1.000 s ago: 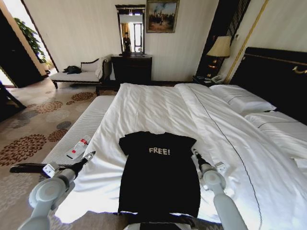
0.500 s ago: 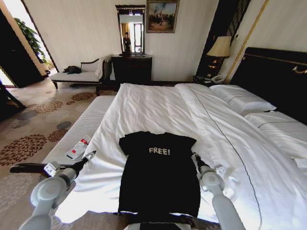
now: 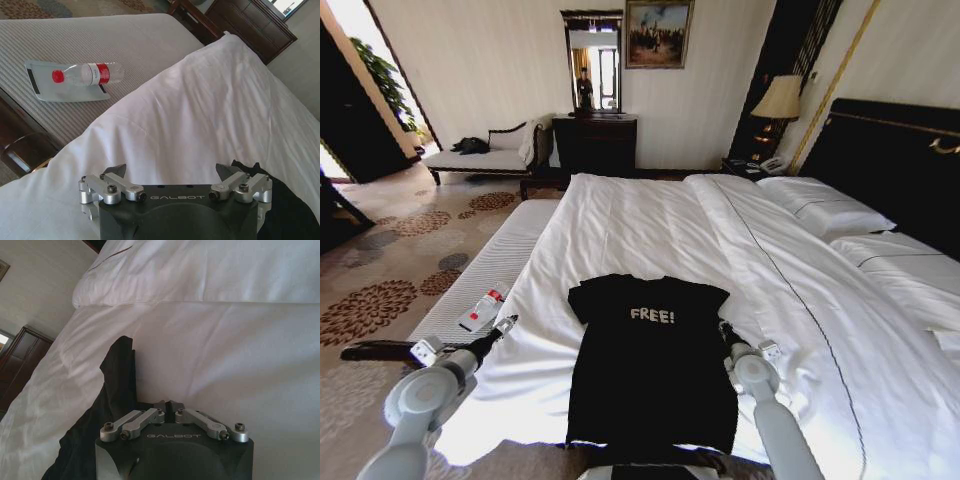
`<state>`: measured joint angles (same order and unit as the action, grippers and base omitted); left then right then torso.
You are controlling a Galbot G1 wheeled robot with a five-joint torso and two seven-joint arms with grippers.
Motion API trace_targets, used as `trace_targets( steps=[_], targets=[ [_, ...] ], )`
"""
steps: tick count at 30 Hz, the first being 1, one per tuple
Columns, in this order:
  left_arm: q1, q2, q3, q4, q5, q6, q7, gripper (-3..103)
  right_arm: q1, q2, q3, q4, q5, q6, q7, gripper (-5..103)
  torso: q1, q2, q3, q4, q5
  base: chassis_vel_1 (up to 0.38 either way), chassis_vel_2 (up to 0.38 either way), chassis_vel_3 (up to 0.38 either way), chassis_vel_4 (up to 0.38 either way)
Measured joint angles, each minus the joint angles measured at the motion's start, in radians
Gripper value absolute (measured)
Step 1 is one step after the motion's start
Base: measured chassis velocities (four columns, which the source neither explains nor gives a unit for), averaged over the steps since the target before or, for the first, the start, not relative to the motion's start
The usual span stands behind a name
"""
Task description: Fold the clothes on the bed.
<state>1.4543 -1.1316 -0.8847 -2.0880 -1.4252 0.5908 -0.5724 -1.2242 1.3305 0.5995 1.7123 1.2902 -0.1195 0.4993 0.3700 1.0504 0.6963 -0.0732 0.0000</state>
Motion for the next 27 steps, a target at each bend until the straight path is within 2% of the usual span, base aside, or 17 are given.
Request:
trace_targets(
  steps=[2, 10, 19, 27],
  targets=[
    [-0.005, 0.001, 0.003, 0.007, 0.001, 0.0, 0.0, 100, 0.006, 0.002, 0.0, 0.0, -0.001, 0.008, -0.002, 1, 0.0, 0.0, 0.0, 0.0, 0.0, 0.0, 0.0, 0.0, 0.0],
    [-0.009, 0.001, 0.005, 0.017, 0.002, 0.0, 0.0, 100, 0.017, 0.004, 0.0, -0.004, -0.009, 0.028, -0.009, 0, 0.0, 0.0, 0.0, 0.0, 0.0, 0.0, 0.0, 0.0, 0.0],
    [-0.011, 0.004, 0.005, 0.022, 0.003, 0.0, 0.0, 100, 0.026, 0.002, 0.034, 0.053, -0.016, 0.098, -0.03, 0, 0.0, 0.0, 0.0, 0.0001, 0.0001, 0.0, 0.0, 0.0, 0.0],
    [-0.016, 0.002, 0.01, 0.027, 0.006, 0.0, 0.0, 100, -0.052, 0.018, 0.069, 0.134, -0.057, 0.154, -0.077, 0, 0.0, 0.0, 0.0, 0.0, 0.0, 0.0, 0.0, 0.0, 0.0]
  ],
)
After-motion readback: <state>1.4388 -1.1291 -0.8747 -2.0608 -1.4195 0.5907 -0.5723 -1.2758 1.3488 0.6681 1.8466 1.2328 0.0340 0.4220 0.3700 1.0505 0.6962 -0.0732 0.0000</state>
